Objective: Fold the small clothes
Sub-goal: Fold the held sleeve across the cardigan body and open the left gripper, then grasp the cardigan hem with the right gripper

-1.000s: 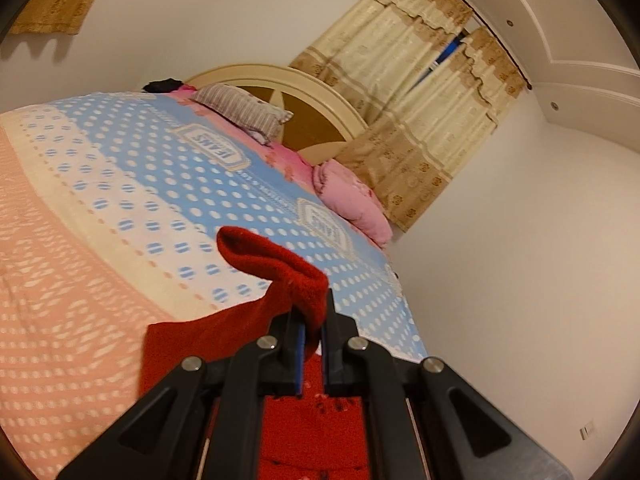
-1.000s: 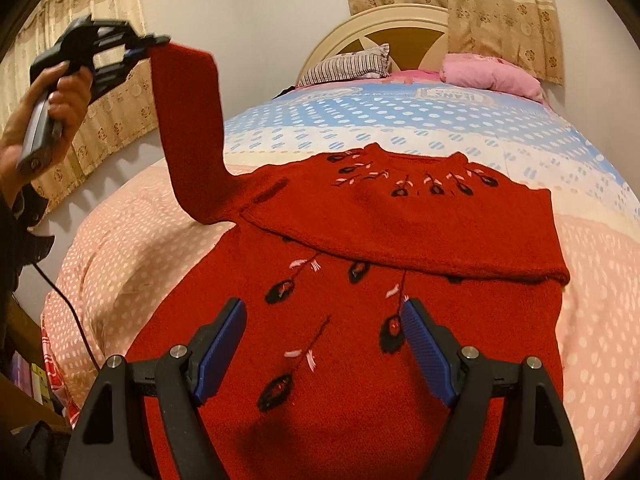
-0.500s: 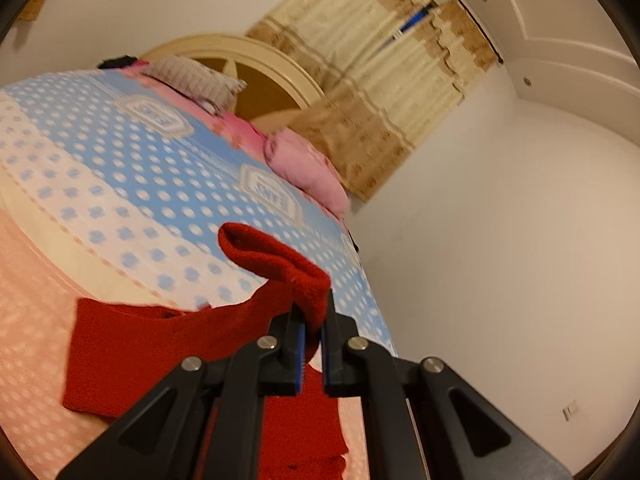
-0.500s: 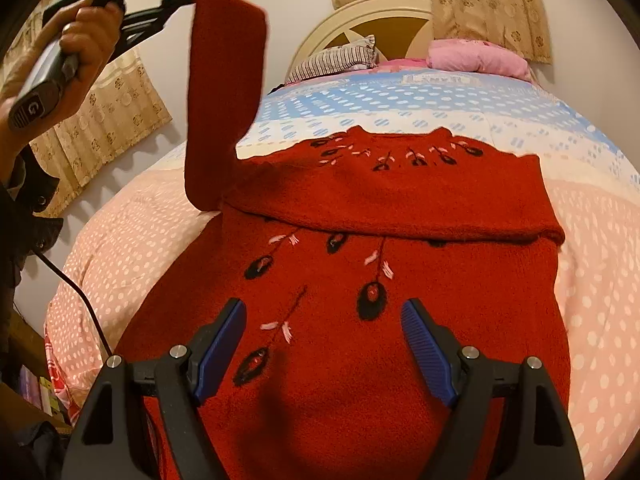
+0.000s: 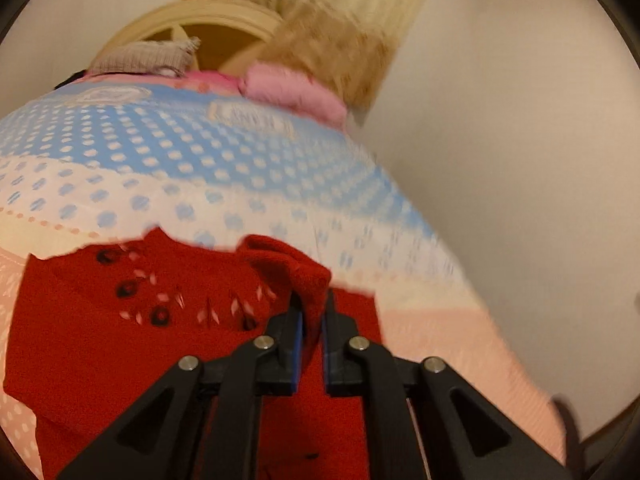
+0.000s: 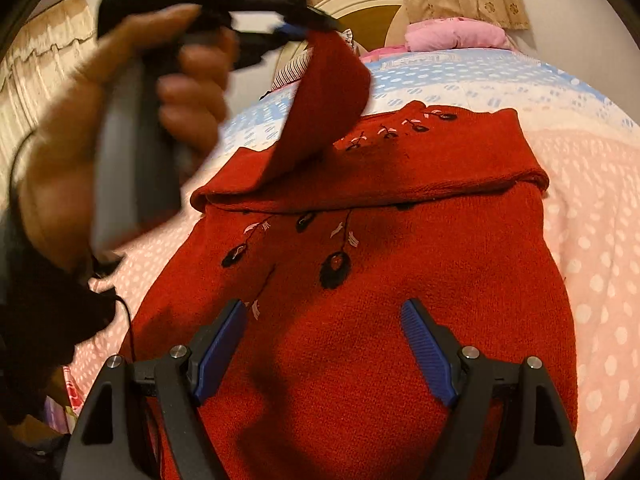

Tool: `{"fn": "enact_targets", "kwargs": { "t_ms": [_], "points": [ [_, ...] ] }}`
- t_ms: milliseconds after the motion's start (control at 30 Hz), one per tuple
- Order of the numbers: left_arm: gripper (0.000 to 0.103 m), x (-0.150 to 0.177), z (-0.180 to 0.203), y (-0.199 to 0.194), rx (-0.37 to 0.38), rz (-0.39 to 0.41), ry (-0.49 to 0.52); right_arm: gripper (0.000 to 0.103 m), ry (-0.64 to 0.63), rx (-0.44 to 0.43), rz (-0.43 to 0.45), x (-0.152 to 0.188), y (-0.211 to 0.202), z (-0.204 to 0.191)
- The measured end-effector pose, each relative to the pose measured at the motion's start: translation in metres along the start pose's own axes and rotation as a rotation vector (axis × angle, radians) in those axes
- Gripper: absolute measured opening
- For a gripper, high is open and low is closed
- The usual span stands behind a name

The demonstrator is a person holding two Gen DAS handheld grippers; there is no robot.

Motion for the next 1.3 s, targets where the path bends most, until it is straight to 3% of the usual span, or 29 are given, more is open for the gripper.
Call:
{"fn": "enact_targets", "kwargs": {
  "t_ms": [67, 100, 200, 267, 333, 400, 467, 533, 633, 767, 967, 1133, 1233, 1300],
  "points": [
    [0.013, 0.006, 0.009, 0.003, -0.017, -0.030, 0.051, 0.081, -0.001, 0.001, 0.006, 0.001, 0.000, -0.001],
    [0.021, 0.010, 0.012, 0.002, -0.026, -0.034, 0.079, 0.081, -0.004, 0.002, 0.007, 0.002, 0.000, -0.001],
    [0.073, 0.023, 0.015, -0.021, -0.088, 0.021, 0.158, 0.081, -0.007, -0.003, 0.008, 0.003, 0.001, -0.001],
    [0.080, 0.029, 0.001, -0.047, -0.124, 0.094, 0.180, 0.081, 0.000, -0.011, 0.009, 0.002, 0.001, 0.001],
    [0.088, 0.037, -0.022, -0.066, -0.149, 0.113, 0.200, 0.081, 0.001, -0.013, 0.008, 0.002, 0.002, 0.002],
    [0.098, 0.043, -0.046, -0.073, -0.239, 0.128, 0.203, 0.081, 0.000, -0.010, 0.008, 0.002, 0.002, 0.002],
    [0.099, 0.060, -0.078, -0.076, -0.361, 0.129, 0.209, 0.081, -0.002, -0.004, 0.008, 0.002, 0.002, 0.001],
    [0.099, 0.070, -0.106, -0.069, -0.461, 0.074, 0.191, 0.081, -0.003, 0.002, 0.008, 0.001, 0.002, 0.001],
    [0.099, 0.084, -0.150, -0.062, -0.514, -0.010, 0.101, 0.081, -0.010, 0.028, 0.003, 0.000, 0.001, -0.004],
    [0.099, 0.089, -0.177, -0.056, -0.488, -0.075, 0.002, 0.081, 0.007, 0.018, -0.028, -0.012, -0.009, -0.005],
    [0.099, 0.093, -0.189, -0.055, -0.336, -0.078, -0.079, 0.081, 0.082, 0.090, 0.052, -0.050, -0.045, 0.014],
    [0.099, 0.091, -0.185, -0.051, -0.320, -0.084, -0.069, 0.081, 0.131, 0.111, 0.051, -0.072, -0.045, 0.029],
    [0.100, 0.084, -0.193, -0.043, -0.416, -0.090, -0.080, 0.081, 0.147, 0.107, 0.019, -0.082, -0.032, 0.037],
    [0.101, 0.079, -0.208, -0.042, -0.386, -0.093, -0.133, 0.080, 0.182, 0.122, -0.007, -0.089, -0.020, 0.048]
  ]
}}
Point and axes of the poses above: each gripper's, at about its wrist camera, not at the fingertips, and y roughly the way its jaws point, z to its right, x to its underside, the point moved 1 cm from there along y, roughly the way its jaws point, and after that the axes turned 15 degrees about -z, right-handed, at the moved point
